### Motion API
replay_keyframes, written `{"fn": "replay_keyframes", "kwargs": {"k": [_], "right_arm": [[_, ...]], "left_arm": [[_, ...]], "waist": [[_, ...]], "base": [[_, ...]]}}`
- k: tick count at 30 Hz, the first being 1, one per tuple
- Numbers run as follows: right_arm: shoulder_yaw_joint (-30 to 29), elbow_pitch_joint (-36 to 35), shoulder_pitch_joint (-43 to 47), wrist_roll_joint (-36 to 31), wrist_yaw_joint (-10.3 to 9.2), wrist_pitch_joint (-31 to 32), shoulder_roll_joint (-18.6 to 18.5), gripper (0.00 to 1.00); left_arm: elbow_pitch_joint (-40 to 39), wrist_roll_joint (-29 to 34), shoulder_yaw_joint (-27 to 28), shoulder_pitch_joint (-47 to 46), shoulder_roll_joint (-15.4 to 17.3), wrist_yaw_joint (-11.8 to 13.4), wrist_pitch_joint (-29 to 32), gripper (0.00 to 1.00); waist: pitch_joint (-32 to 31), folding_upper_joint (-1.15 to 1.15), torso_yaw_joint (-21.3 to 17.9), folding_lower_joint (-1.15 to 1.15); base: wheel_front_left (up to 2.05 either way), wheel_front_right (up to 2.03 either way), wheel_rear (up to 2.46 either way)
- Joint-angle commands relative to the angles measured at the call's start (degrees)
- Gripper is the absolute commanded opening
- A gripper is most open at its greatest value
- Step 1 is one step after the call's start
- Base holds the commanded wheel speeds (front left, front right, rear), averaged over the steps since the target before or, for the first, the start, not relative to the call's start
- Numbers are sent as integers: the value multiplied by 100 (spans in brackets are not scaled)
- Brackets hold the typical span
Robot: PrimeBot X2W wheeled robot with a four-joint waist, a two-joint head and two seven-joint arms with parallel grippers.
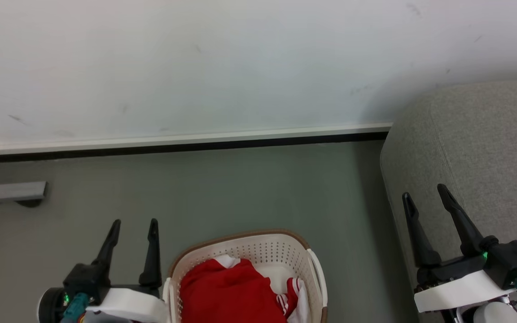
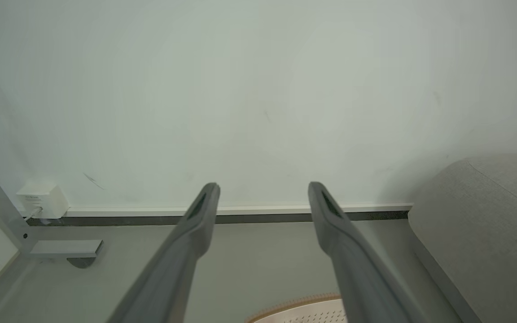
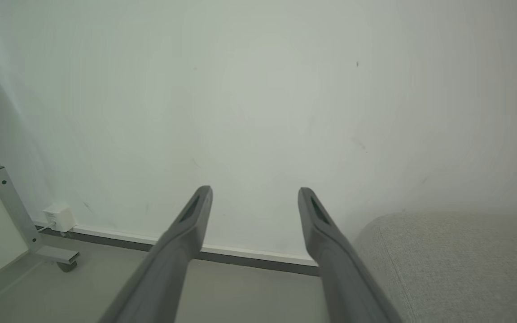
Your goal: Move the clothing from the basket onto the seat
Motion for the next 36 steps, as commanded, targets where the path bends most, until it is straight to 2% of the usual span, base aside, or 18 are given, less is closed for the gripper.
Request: {"fn": "replay_keyframes", "kwargs": {"k": [1,7,19,28,36], "right_arm": [[-7,-60,-98,29,-12,-21,-15,100],[-100,-246,-285,199,-12,-21,21,100],[-422,-855,-717,428,-12,-20,88,100],[-384,-1214,-1062,478,-12,-21,165,100],[-338,-1481,-1367,515,-12,-20,200,100]], "left_arm": [[72,-60,-4,-109,19,-19,-2,100],[788,-154,-152,-638,17,-186,-2,100],[2970,-358,-487,-1988,49,-495,-2,100],[4646,-263,-913,-3088,251,-658,101,100],[5691,-203,-1322,-3977,502,-692,473,100]], "waist": [[213,0,-79,0],[731,0,-220,0],[1827,0,-566,0],[2658,0,-870,0],[3429,0,-1168,0]], "base": [[0,0,0],[0,0,0],[0,0,0],[0,0,0],[0,0,0]]}}
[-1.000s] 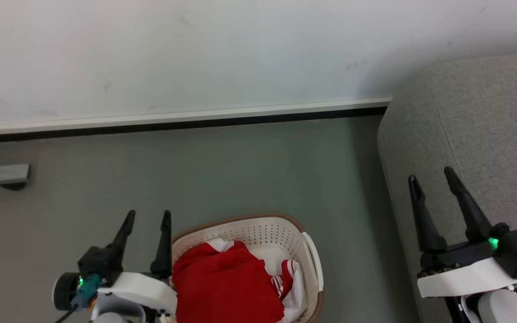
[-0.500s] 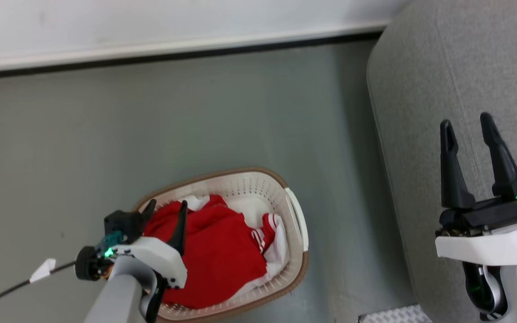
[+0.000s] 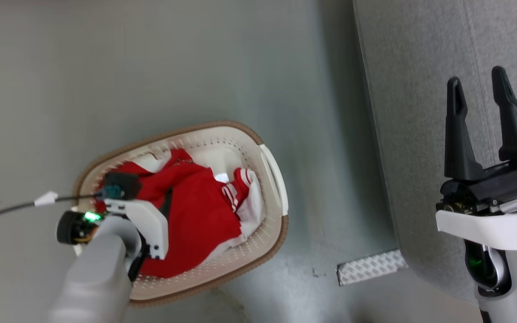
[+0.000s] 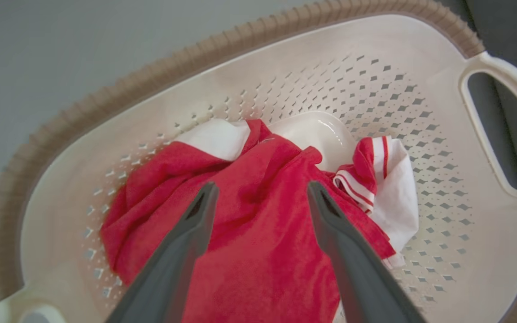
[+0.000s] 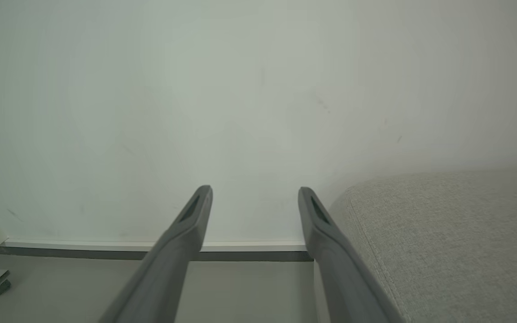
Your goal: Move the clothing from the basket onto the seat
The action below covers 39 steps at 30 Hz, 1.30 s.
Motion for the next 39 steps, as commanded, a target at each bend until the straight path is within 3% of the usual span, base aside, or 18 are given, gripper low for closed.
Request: {"fn": "replay_keyframes", "kwargs": {"k": [1,13,22,23,24,25,34,39], "right_arm": [[-9,-58,-125,89,-12,-19,15,100],[73,-222,-414,160,-12,-19,228,100],[86,-239,-474,162,-12,-19,300,100],[88,-229,-479,157,-12,-19,303,100],[88,-217,-483,146,-12,-19,305,100],[85,-209,-491,130,-12,-19,309,100],[41,-160,-515,-27,-12,-20,309,100],[10,-89,-444,-91,-12,-20,309,100]], "left_arm": [[112,35,-29,-210,104,-11,73,100],[494,208,-299,-1038,546,98,956,100],[554,362,-595,-1067,599,123,1769,100],[558,394,-630,-1050,597,115,1855,69],[564,405,-660,-1032,594,113,1932,29],[565,398,-679,-1028,586,110,1972,0],[557,265,-726,-988,502,96,1685,0],[558,140,-719,-818,363,71,1358,0]], "waist": [[393,0,-217,-1],[1302,0,-661,-1],[1618,0,-817,-1],[1629,0,-820,-1],[1635,0,-818,-1],[1639,0,-813,-1],[1397,0,-674,-1],[939,0,-545,-1]], "base": [[0,0,0],[0,0,0],[0,0,0],[0,0,0],[0,0,0],[0,0,0],[0,0,0],[0,0,0]]}}
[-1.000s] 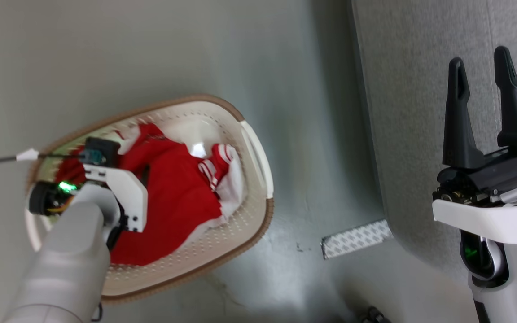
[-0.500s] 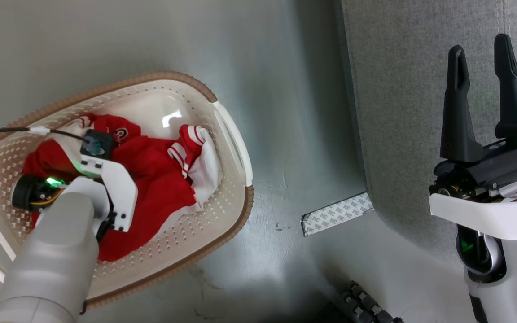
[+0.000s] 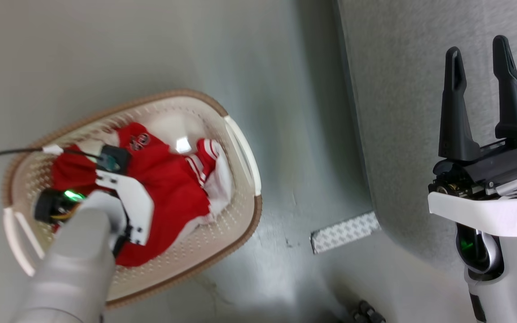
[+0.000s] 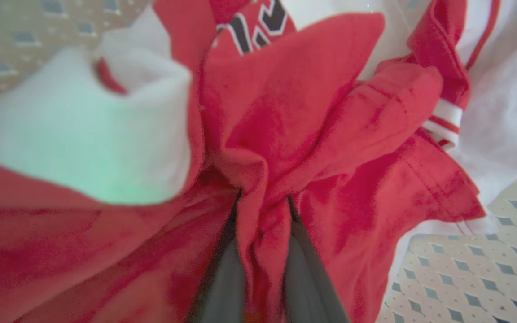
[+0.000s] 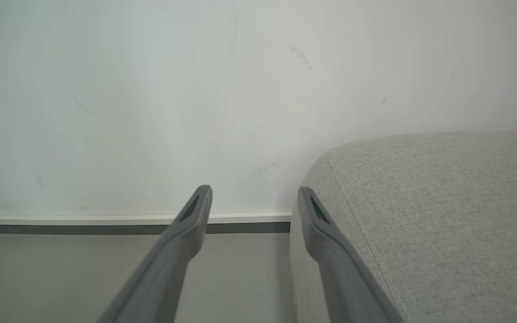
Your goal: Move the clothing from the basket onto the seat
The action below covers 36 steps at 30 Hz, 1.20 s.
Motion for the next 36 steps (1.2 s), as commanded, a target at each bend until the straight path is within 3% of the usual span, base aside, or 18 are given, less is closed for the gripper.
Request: {"fn": "replay_keyframes", "kwargs": {"k": [1,10,19,27,36], "right_arm": [[-38,37,23,-43,-12,-20,12,100],[-73,316,397,-102,-12,-21,-274,100],[10,617,937,-30,-12,-20,-544,100],[139,822,1389,53,-12,-20,-652,100],[225,948,1834,147,-12,-20,-684,100]], "left_arm": [[7,-80,8,99,-64,-25,-78,0],[-15,-401,-138,769,-548,-98,-1037,0],[-550,-1109,-908,1582,-783,-99,-1663,0],[-1353,-1854,-1536,2003,-655,-100,-1794,0],[-2621,-2337,-1617,2080,-280,-101,-1810,0]], "waist": [[-322,0,117,0],[-1883,0,653,0],[-3379,0,1196,0],[-4331,0,1548,0],[-5060,0,1789,0]], "base": [[0,0,0],[0,0,0],[0,0,0],[0,0,0],[0,0,0]]}}
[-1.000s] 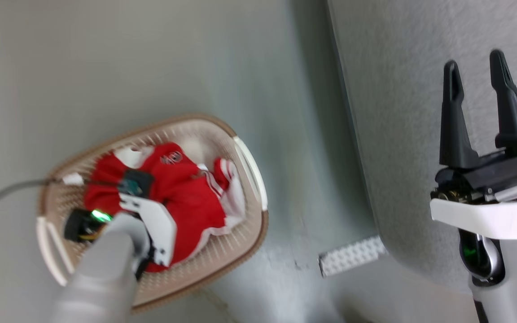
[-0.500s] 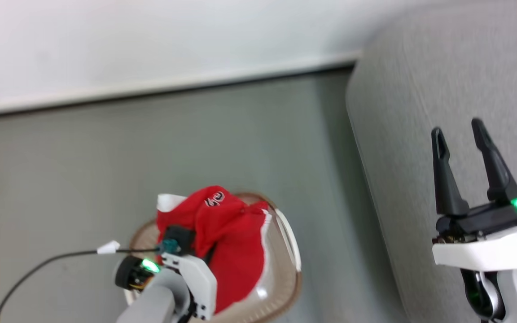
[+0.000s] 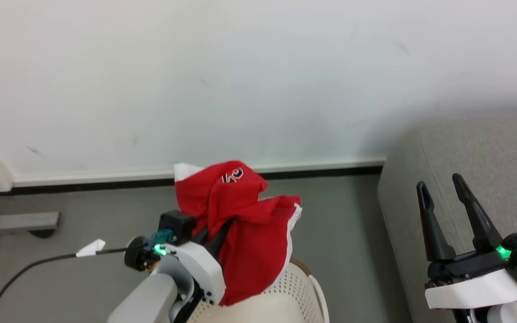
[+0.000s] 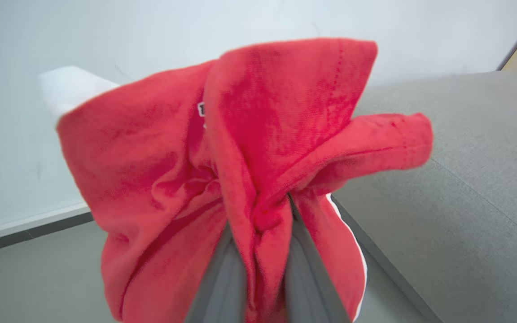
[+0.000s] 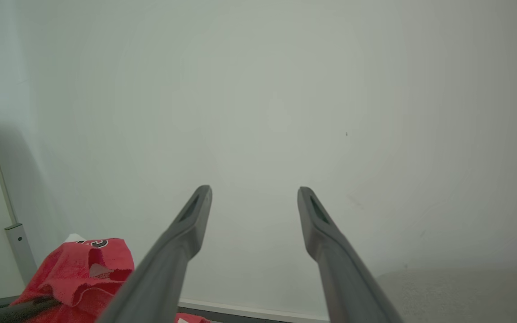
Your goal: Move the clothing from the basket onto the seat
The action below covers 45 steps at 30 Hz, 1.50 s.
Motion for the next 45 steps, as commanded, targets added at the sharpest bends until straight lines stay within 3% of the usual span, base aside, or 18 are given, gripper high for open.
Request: {"fn": "replay_keyframes", "kwargs": {"k": [1,7,17,30,37,45], "right_arm": [[5,27,92,93,-12,-19,-36,100],[3,40,248,85,-12,-19,11,100],[224,74,366,128,-12,-20,53,100],[505,46,239,240,-12,-19,-73,100],[1124,70,87,618,-12,-19,-153,100],[2456,881,-591,1905,-12,-19,-304,100]], "left_arm": [[-174,-21,31,2,87,-16,-12,0],[-874,-47,57,-276,223,-9,40,0],[-2016,-196,200,-539,379,233,549,0],[-2581,-260,191,-382,493,471,783,0],[-2674,-270,152,-404,493,496,814,0],[-2722,-264,12,-461,360,464,836,0]], "waist": [[-274,0,194,2],[-476,0,305,2],[-563,0,366,2],[-502,0,329,2],[-465,0,357,2],[-451,0,511,2]], "base": [[0,0,0],[0,0,0],[0,0,0],[0,0,0],[0,0,0],[0,0,0]]}}
